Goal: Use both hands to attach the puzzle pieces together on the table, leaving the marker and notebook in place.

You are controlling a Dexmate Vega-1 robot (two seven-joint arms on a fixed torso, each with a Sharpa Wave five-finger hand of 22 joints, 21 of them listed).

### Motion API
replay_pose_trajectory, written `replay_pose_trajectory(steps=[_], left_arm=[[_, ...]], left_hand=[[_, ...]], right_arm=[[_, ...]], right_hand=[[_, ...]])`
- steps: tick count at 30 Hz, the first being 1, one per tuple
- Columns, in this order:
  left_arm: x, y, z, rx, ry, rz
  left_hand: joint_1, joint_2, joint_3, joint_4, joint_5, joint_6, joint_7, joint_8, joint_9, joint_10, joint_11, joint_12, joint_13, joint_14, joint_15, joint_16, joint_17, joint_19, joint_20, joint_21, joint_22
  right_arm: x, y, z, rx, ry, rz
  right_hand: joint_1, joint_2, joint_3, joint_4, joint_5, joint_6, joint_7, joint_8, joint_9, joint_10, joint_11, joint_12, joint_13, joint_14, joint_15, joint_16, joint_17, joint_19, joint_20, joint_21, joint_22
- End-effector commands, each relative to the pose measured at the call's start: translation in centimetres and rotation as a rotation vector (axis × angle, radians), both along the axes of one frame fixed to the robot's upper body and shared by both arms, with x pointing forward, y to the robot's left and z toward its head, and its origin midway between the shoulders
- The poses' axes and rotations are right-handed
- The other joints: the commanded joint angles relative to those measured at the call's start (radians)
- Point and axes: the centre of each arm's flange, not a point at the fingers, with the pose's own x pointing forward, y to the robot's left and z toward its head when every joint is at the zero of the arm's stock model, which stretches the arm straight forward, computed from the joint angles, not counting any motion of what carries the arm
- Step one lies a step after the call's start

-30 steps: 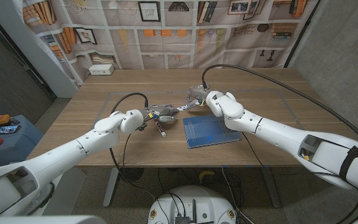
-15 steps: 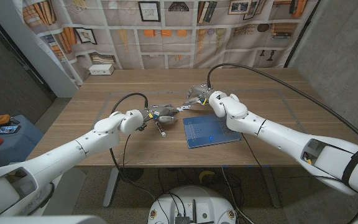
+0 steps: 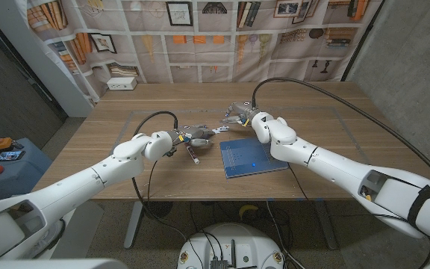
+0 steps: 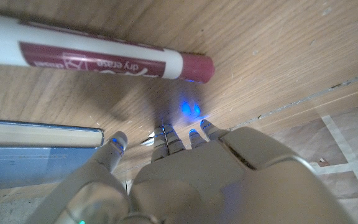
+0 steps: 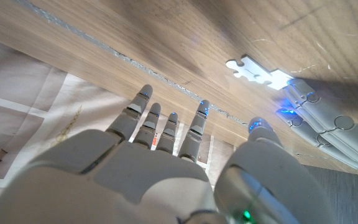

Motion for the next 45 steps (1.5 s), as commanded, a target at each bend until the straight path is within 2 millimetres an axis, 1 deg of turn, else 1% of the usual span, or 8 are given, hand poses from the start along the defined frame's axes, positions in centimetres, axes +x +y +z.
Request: replay_pose_trajectory(steps=[1, 7, 12, 17, 22, 28, 33, 45], left_arm=[[0.2, 0.1, 0.1, 0.0, 0.001, -0.001], [0.3, 0.1, 0.1, -0.004, 0.002, 0.005], [0.3, 0.2, 0.1, -0.005, 0.001, 0.006], [0.2, 0.3, 0.1, -0.002, 0.0, 0.004], [0.3, 0.4, 0.2, -0.001, -0.001, 0.002], [0.3, 0.5, 0.2, -0.003, 0.0, 0.004], [0.4, 0.6, 0.3, -0.002, -0.001, 0.002], [0.5, 0.7, 0.3, -0.003, -0.003, 0.003]], left_hand=[[0.013, 0.092, 0.0, -0.005, -0.003, 0.011, -0.004, 0.005, 0.002, 0.01, 0.003, 0.003, 0.006, -0.016, -0.045, -0.001, 0.001, -0.112, -0.035, 0.002, 0.002], [0.013, 0.093, 0.001, -0.007, -0.003, 0.011, -0.004, 0.004, 0.002, 0.011, 0.002, 0.004, 0.006, -0.015, -0.045, -0.001, 0.001, -0.11, -0.035, 0.002, 0.002], [0.014, 0.093, 0.001, -0.008, -0.003, 0.013, -0.005, 0.004, 0.002, 0.011, 0.002, 0.003, 0.006, -0.014, -0.046, -0.001, 0.001, -0.109, -0.035, 0.002, 0.002], [0.014, 0.093, 0.002, -0.009, -0.003, 0.014, -0.005, 0.004, 0.002, 0.013, 0.002, 0.004, 0.006, -0.013, -0.045, -0.001, 0.001, -0.108, -0.035, 0.003, 0.001], [0.014, 0.093, 0.002, -0.01, -0.003, 0.014, -0.005, 0.004, 0.002, 0.014, 0.001, 0.004, 0.006, -0.01, -0.046, 0.0, 0.001, -0.106, -0.035, 0.003, 0.001], [0.015, 0.094, 0.003, -0.012, -0.004, 0.015, -0.004, 0.004, 0.002, 0.014, 0.002, 0.003, 0.006, -0.009, -0.046, 0.0, 0.001, -0.105, -0.035, 0.003, 0.001], [0.015, 0.094, 0.003, -0.013, -0.004, 0.015, -0.005, 0.004, 0.002, 0.016, 0.002, 0.003, 0.006, -0.009, -0.045, 0.0, 0.001, -0.104, -0.035, 0.003, 0.001], [0.015, 0.094, 0.004, -0.014, -0.004, 0.016, -0.005, 0.003, 0.002, 0.018, 0.003, 0.004, 0.006, -0.007, -0.045, 0.0, 0.001, -0.103, -0.035, 0.003, 0.002]], right_arm=[[0.7, -0.5, -0.8, 0.097, -0.026, -0.002], [0.8, -0.6, -1.4, 0.11, -0.045, 0.01], [1.0, -0.6, -1.7, 0.119, -0.046, 0.012], [1.1, -0.6, -2.1, 0.129, -0.06, 0.022], [1.3, -0.5, -2.3, 0.137, -0.063, 0.021], [1.5, -0.4, -2.6, 0.135, -0.077, 0.017], [1.8, -0.5, -3.1, 0.128, -0.097, 0.002], [2.4, -0.6, -4.3, 0.129, -0.133, -0.021]], right_hand=[[-0.018, 0.004, -0.006, 0.012, 0.005, -0.029, 0.0, -0.017, -0.002, 0.013, 0.002, 0.001, 0.002, 0.007, 0.0, 0.006, 0.006, 0.001, 0.001, 0.002, 0.005], [-0.067, 0.006, -0.027, 0.032, -0.004, -0.097, 0.017, -0.057, -0.004, 0.002, 0.003, -0.008, 0.001, -0.01, 0.009, -0.003, 0.006, -0.014, -0.003, -0.003, 0.005], [-0.081, 0.002, -0.035, 0.036, -0.007, -0.134, 0.029, -0.076, -0.005, -0.004, 0.004, -0.012, 0.0, -0.022, 0.012, -0.011, 0.003, -0.024, -0.006, -0.006, 0.003], [-0.081, -0.007, -0.04, 0.03, -0.008, -0.167, 0.041, -0.095, -0.007, -0.015, 0.005, -0.017, -0.002, -0.037, 0.007, -0.023, -0.005, -0.028, -0.015, -0.006, 0.002], [-0.075, -0.016, -0.044, 0.019, -0.009, -0.213, 0.064, -0.119, -0.01, -0.036, 0.003, -0.024, -0.005, -0.053, 0.002, -0.037, -0.02, -0.037, -0.03, -0.008, 0.001], [-0.065, -0.035, -0.052, 0.0, -0.01, -0.293, 0.107, -0.145, -0.013, -0.063, 0.007, -0.029, -0.01, -0.064, -0.003, -0.048, -0.041, -0.044, -0.038, -0.008, 0.0], [-0.049, -0.044, -0.052, -0.014, -0.009, -0.32, 0.121, -0.148, -0.013, -0.068, 0.005, -0.028, -0.011, -0.067, -0.004, -0.051, -0.05, -0.046, -0.04, -0.008, -0.001], [-0.012, -0.059, -0.049, -0.044, -0.005, -0.333, 0.116, -0.14, -0.014, -0.058, 0.008, -0.023, -0.013, -0.06, -0.003, -0.05, -0.063, -0.042, -0.041, -0.007, -0.001]])
